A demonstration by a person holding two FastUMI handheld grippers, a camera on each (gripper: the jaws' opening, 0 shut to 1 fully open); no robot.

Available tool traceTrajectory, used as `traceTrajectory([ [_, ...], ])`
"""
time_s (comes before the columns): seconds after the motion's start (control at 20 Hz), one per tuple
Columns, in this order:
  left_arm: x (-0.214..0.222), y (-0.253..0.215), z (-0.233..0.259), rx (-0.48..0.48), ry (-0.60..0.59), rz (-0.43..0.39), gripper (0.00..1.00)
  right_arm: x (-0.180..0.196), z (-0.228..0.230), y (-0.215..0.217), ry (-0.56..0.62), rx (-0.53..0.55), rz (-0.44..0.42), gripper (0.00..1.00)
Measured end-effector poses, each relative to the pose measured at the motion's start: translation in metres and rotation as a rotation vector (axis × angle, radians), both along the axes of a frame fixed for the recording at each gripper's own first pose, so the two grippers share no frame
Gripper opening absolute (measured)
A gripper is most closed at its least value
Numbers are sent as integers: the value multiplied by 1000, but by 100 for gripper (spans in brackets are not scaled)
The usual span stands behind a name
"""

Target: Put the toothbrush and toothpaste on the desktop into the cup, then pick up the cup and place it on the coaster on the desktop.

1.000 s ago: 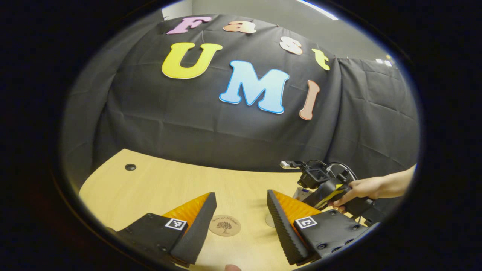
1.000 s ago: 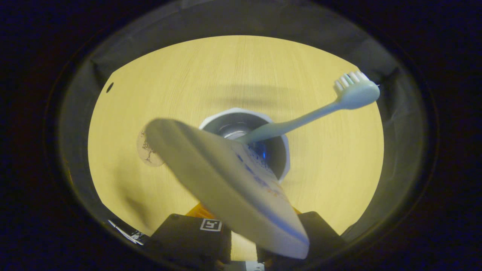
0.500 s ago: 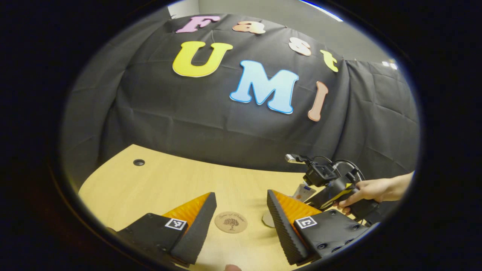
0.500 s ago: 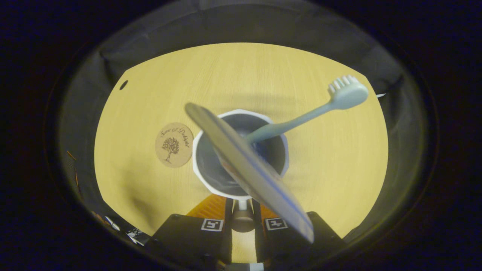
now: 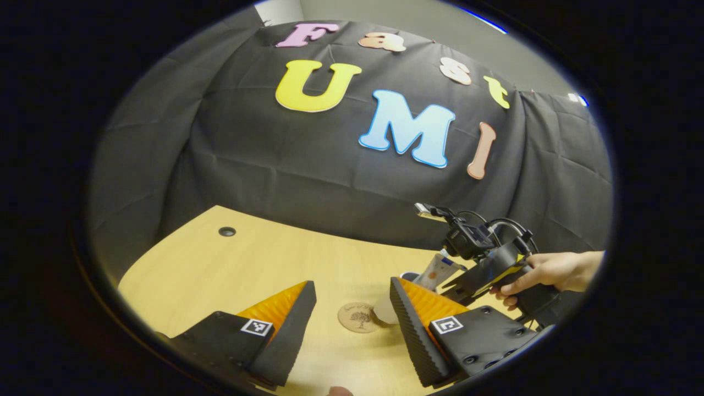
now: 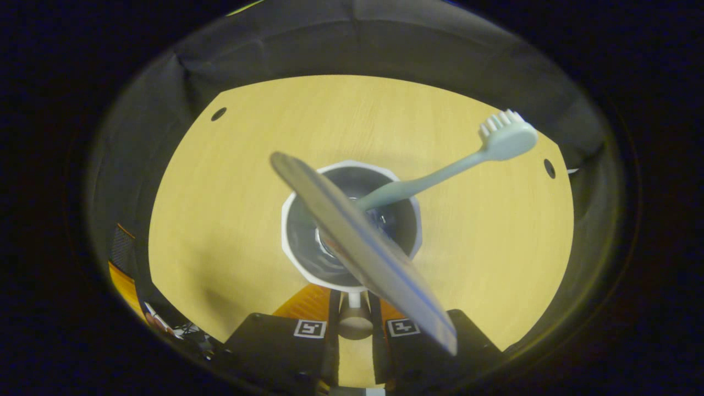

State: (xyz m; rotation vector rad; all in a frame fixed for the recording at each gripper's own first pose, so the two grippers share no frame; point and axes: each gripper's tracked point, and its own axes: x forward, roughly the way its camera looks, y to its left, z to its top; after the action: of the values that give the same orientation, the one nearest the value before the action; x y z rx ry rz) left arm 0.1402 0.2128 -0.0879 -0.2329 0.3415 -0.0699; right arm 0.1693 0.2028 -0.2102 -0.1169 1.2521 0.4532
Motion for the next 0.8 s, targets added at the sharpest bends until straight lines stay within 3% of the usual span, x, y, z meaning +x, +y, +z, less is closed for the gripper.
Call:
traceTrajectory([
  [0.35, -21, 35, 1, -8, 6, 64, 89, -6, 20, 23, -25, -39, 77, 27],
  [0.8, -25, 48, -1, -15, 8, 68, 89, -12, 9, 25, -10, -90, 89, 27],
])
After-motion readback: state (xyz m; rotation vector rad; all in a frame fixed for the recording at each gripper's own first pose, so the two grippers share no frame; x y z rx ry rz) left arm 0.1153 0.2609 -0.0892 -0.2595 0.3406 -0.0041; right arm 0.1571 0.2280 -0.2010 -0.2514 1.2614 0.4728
